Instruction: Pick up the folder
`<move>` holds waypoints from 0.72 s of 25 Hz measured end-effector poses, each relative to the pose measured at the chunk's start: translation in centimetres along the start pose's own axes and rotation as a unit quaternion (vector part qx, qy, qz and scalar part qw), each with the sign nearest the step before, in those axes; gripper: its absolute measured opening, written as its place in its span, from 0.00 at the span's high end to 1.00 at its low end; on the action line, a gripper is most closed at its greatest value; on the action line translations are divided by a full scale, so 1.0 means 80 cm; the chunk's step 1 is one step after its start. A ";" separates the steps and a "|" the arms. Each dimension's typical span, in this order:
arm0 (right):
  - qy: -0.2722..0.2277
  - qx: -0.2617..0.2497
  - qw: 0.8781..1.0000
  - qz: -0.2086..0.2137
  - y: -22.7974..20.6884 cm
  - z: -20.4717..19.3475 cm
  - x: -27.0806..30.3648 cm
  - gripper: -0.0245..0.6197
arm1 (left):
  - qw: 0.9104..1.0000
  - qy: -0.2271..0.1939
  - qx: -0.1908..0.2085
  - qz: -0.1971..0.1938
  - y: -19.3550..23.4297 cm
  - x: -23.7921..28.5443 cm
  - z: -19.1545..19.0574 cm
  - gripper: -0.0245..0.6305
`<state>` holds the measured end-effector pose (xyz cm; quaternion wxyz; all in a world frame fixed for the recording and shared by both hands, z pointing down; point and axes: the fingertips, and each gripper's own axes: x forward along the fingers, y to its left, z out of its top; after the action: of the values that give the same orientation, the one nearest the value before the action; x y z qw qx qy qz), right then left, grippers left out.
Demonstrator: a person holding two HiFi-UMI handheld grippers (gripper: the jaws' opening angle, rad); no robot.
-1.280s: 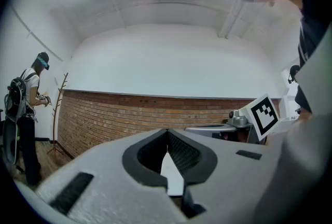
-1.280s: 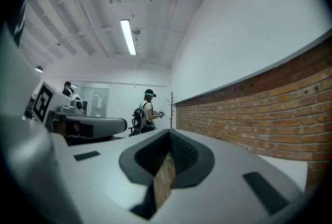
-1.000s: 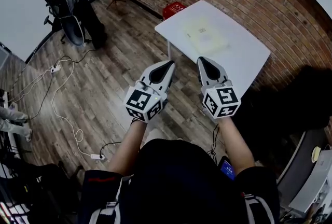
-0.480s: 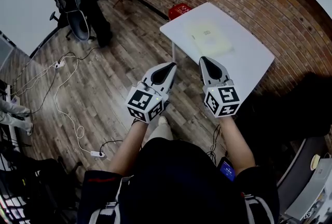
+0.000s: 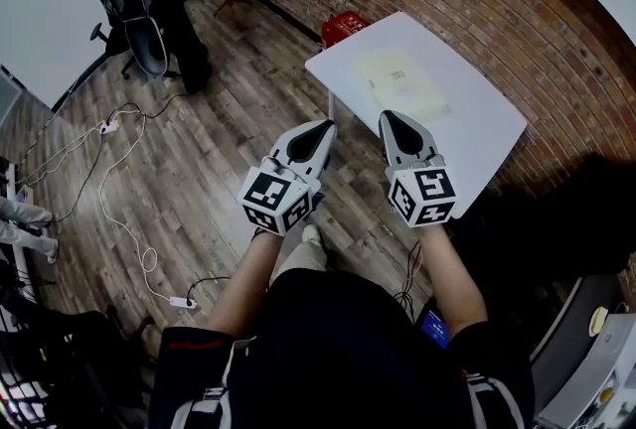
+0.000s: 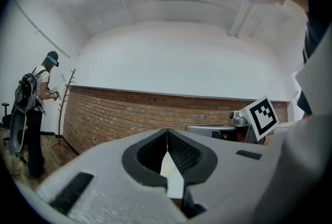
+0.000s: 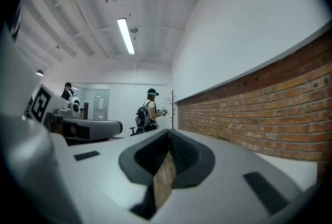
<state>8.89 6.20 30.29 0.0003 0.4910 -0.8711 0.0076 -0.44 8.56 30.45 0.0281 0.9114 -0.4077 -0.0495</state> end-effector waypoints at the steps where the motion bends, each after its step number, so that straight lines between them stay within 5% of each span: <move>1: 0.000 0.000 1.000 0.001 -0.002 0.000 0.006 0.92 | 1.000 0.000 -0.002 0.001 0.006 0.005 0.000 0.93; 18: 0.012 0.000 1.000 -0.002 -0.041 0.004 0.124 0.92 | 1.000 0.010 -0.016 -0.004 0.109 0.082 0.002 0.93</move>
<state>6.58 -3.95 30.12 0.0107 0.4929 -0.8699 0.0139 -2.58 -2.14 30.62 0.0461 0.9130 -0.4026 -0.0469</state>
